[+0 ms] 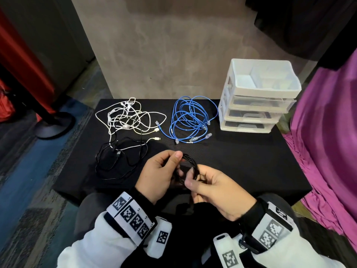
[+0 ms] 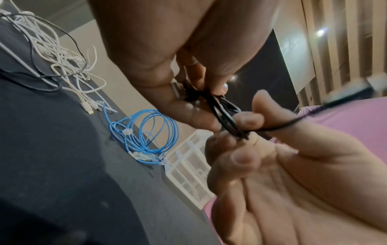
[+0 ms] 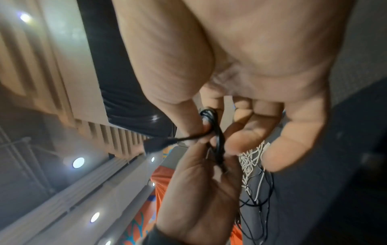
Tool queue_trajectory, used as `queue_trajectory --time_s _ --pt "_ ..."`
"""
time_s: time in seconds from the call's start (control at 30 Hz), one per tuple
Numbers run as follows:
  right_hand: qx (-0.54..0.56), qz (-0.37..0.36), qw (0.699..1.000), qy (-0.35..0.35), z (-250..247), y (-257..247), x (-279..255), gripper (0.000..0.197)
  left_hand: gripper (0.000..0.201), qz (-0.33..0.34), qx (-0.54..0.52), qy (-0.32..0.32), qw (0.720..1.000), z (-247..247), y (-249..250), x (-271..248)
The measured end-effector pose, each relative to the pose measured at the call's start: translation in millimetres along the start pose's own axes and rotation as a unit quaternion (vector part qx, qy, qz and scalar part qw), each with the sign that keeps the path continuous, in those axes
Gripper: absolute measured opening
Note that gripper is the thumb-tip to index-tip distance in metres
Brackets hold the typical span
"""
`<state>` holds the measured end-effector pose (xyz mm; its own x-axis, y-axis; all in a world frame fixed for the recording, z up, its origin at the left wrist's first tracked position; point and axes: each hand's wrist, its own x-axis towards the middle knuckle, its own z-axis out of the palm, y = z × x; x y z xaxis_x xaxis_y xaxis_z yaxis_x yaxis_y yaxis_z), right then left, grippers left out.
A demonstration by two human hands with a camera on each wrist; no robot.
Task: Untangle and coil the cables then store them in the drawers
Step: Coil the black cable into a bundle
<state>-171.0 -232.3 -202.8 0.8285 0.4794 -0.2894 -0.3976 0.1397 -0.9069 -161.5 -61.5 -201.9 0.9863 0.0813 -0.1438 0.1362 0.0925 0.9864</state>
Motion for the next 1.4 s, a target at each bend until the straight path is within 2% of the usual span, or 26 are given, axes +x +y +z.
queue_trajectory --time_s 0.13,0.27,0.33,0.4,0.5,0.63,0.73,0.93,1.13,1.3,1.4 --pt "-0.118 -0.076 0.989 0.042 -6 -3 4 0.016 0.023 -0.003 -0.042 0.019 0.999 2 9 -2" --pt "-0.127 -0.079 0.983 0.103 -6 0 11 0.022 0.02 0.01 -0.065 0.041 0.997 11 6 -8" --pt "-0.073 -0.077 0.986 0.131 -2 4 13 0.027 0.019 0.018 -0.074 0.052 0.996 18 2 -13" --pt "0.03 -0.079 0.986 0.141 3 5 14 0.029 0.02 0.036 -0.071 0.064 0.995 24 -2 -16" --pt "0.199 -0.078 0.964 0.158 7 2 14 0.018 0.019 0.066 -0.044 0.084 0.993 29 -4 -16" --pt "0.273 -0.082 0.939 0.19 6 -2 15 0.029 0.017 0.036 -0.062 0.058 0.996 35 -8 -12" --pt "0.294 -0.052 0.935 0.192 3 -8 16 0.022 0.018 0.036 -0.047 0.06 0.996 36 -11 -13" --pt "0.202 -0.032 0.962 0.181 1 -1 17 0.018 0.025 -0.006 -0.005 0.123 0.992 29 -22 -3" --pt "0.233 -0.074 0.956 0.164 0 3 14 0.021 0.022 -0.001 0.047 0.08 0.996 18 -24 4" --pt "0.249 -0.099 0.951 0.155 0 4 11 0.026 0.026 -0.01 0.034 0.055 0.998 22 -13 1" --pt "0.229 -0.098 0.959 0.135 -4 5 10 0.028 0.027 -0.036 0.018 0.034 0.999 21 -14 3"
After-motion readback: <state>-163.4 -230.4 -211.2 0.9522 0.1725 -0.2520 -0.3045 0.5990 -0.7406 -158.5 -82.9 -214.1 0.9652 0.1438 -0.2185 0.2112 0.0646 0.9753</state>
